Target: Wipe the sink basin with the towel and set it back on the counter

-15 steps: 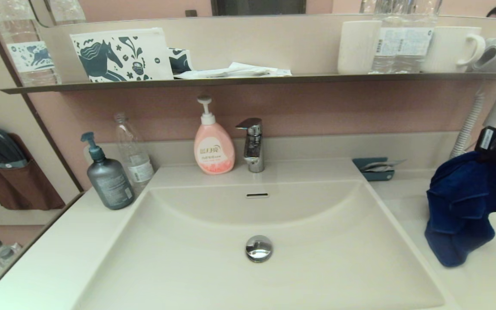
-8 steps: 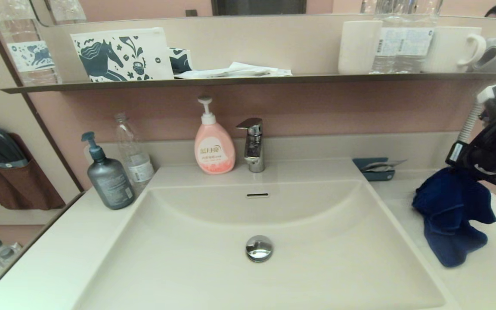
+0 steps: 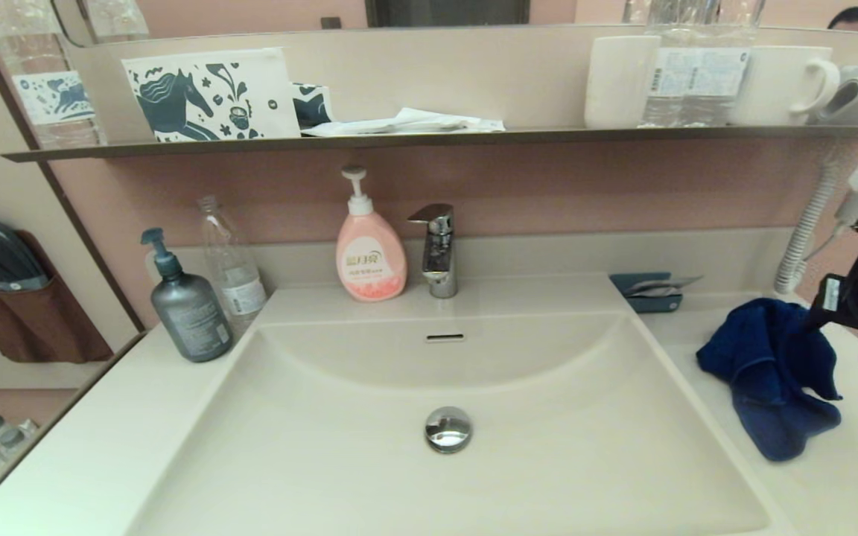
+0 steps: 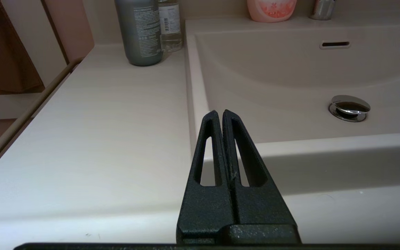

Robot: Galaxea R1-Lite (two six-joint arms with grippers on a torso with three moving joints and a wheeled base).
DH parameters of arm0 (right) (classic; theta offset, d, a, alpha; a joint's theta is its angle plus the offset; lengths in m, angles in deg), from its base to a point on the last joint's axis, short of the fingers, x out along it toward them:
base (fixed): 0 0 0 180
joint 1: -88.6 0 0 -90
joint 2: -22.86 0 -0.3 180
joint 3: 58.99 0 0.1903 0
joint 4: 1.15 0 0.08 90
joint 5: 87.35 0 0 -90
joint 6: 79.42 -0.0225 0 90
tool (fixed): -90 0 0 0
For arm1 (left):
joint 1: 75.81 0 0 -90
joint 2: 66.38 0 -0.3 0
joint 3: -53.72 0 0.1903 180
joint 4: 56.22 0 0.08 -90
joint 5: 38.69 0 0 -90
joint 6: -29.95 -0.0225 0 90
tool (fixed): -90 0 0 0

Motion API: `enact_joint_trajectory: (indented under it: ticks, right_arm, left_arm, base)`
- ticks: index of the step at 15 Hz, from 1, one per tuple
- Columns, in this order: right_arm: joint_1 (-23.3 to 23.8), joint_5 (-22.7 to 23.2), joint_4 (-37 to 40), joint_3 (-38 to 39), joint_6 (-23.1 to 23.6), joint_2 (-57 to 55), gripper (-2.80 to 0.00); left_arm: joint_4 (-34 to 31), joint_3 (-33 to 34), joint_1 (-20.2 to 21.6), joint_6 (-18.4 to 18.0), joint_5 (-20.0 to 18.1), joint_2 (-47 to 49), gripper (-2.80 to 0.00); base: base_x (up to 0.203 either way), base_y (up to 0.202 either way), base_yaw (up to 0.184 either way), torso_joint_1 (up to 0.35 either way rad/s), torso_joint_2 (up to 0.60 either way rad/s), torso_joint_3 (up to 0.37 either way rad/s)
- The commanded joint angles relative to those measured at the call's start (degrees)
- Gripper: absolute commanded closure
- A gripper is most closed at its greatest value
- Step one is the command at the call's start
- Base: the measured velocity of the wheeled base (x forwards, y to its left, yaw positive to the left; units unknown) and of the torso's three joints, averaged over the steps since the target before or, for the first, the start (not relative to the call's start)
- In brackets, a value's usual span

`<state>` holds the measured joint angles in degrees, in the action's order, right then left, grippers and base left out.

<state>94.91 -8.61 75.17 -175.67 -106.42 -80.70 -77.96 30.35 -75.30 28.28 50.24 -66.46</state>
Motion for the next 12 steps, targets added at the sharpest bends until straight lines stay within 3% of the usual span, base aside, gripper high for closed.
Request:
enact_joint_trajectory:
  ticks: [1, 5, 8, 12]
  right_arm:
    - [1.13, 0.0, 2.71, 0.28, 1.74, 5.42, 0.0]
    - [0.88, 2.12, 3.52, 1.47, 5.73, 13.7, 0.0]
    - [-0.66, 7.81, 3.49, 6.78, 9.22, 24.04, 0.0]
    - [-2.09, 11.14, 3.44, 14.72, 11.13, 40.09, 0.0]
  left_arm:
    - [0.04, 0.0, 0.02, 0.0, 0.01, 0.07, 0.0]
    - [0.03, 0.0, 0.02, 0.0, 0.02, 0.07, 0.0]
    - [-0.02, 0.0, 0.02, 0.0, 0.02, 0.07, 0.0]
    - [-0.02, 0.0, 0.02, 0.0, 0.0, 0.07, 0.0]
  base:
    - [0.0, 0.0, 0.0, 0.0, 0.0, 0.0]
    - [0.0, 0.0, 0.0, 0.0, 0.0, 0.0]
    - [0.0, 0.0, 0.0, 0.0, 0.0, 0.0]
    - [0.0, 0.0, 0.0, 0.0, 0.0, 0.0]
